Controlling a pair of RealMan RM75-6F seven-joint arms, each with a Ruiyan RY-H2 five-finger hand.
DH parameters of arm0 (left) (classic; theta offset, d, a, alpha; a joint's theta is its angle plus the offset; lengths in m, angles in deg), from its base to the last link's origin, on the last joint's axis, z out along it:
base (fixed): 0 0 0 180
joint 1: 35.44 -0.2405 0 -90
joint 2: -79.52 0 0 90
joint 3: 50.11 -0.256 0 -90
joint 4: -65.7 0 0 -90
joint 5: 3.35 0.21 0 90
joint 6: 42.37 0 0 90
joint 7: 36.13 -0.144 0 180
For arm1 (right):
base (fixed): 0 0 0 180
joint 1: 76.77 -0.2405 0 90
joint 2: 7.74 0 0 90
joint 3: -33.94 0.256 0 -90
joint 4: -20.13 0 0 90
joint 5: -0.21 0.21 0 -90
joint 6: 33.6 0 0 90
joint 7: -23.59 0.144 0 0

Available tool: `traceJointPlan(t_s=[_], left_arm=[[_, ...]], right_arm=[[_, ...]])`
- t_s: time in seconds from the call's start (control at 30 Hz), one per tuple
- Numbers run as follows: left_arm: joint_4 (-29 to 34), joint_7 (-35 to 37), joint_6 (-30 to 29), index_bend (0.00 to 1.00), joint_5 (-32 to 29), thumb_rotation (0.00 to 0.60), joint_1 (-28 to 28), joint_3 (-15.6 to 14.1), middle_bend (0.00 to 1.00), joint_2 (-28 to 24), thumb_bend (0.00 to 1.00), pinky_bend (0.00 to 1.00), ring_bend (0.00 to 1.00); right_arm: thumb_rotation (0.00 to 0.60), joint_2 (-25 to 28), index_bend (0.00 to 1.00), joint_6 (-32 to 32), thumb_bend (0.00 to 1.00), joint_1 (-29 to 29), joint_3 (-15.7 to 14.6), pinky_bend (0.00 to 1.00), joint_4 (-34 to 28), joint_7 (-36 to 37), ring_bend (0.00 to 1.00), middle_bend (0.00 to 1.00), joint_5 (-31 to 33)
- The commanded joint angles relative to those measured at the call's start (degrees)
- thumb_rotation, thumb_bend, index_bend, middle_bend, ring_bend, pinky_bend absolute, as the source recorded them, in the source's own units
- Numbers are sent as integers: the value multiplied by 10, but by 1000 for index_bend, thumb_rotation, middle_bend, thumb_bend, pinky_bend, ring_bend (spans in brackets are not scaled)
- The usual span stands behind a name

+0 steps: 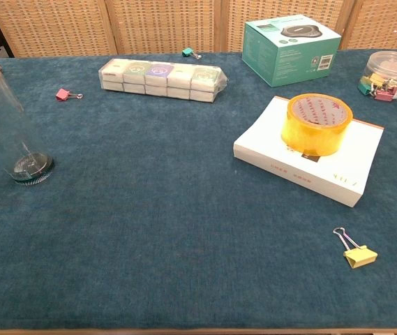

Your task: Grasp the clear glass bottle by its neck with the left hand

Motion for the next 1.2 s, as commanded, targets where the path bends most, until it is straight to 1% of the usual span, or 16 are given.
traceJointPlan(t_s=[0.03, 0.33, 0.47, 0.63, 0.7, 0.77, 0.87, 0.97, 1.1, 1.2], left_arm=[[0, 0, 1, 0, 0, 600, 0, 0, 0, 1, 0, 0, 0], [-7, 15, 15, 0, -6, 600, 7, 3, 0, -1, 0, 0, 0], [-31, 50, 41, 0, -12, 600, 19, 8, 0, -2, 0, 0, 0], [-80, 105, 79, 10, -30, 600, 43, 26, 0, 9, 0, 0, 0], [-108, 133, 118, 60, -41, 600, 60, 31, 0, 16, 15, 0, 0], [-130, 150, 146, 146, -45, 600, 76, 34, 0, 22, 73, 0, 0], [-178, 169, 186, 224, -48, 600, 102, 39, 0, 44, 144, 0, 0], [-221, 188, 224, 282, -54, 600, 126, 44, 0, 66, 166, 0, 0], [-268, 199, 266, 335, -63, 600, 152, 47, 0, 95, 187, 0, 0], [-303, 177, 299, 346, -87, 600, 172, 50, 0, 133, 187, 0, 0]], right_arm=[[600, 0, 0, -1, 0, 0, 0, 0, 0, 0, 0, 0, 1], [600, 0, 0, -4, 0, 0, 0, 0, -1, 2, 0, 0, 3], [600, 1, 0, -8, 0, -1, 0, 0, -2, 3, 0, 0, 5], [600, 1, 0, -9, 0, -1, 1, 0, -2, 6, 0, 0, 7], [600, 1, 0, -13, 0, -2, 1, 0, 0, 9, 0, 0, 11], [600, 2, 0, -16, 0, -3, 2, 0, 0, 12, 0, 0, 14], [600, 2, 0, -18, 0, -3, 3, 0, -1, 16, 0, 0, 16], [600, 2, 0, -20, 0, -4, 3, 0, -1, 19, 0, 0, 17], [600, 4, 0, -22, 0, -4, 5, 0, 0, 23, 0, 0, 20], [600, 4, 0, -25, 0, -5, 6, 0, 1, 27, 0, 0, 23]])
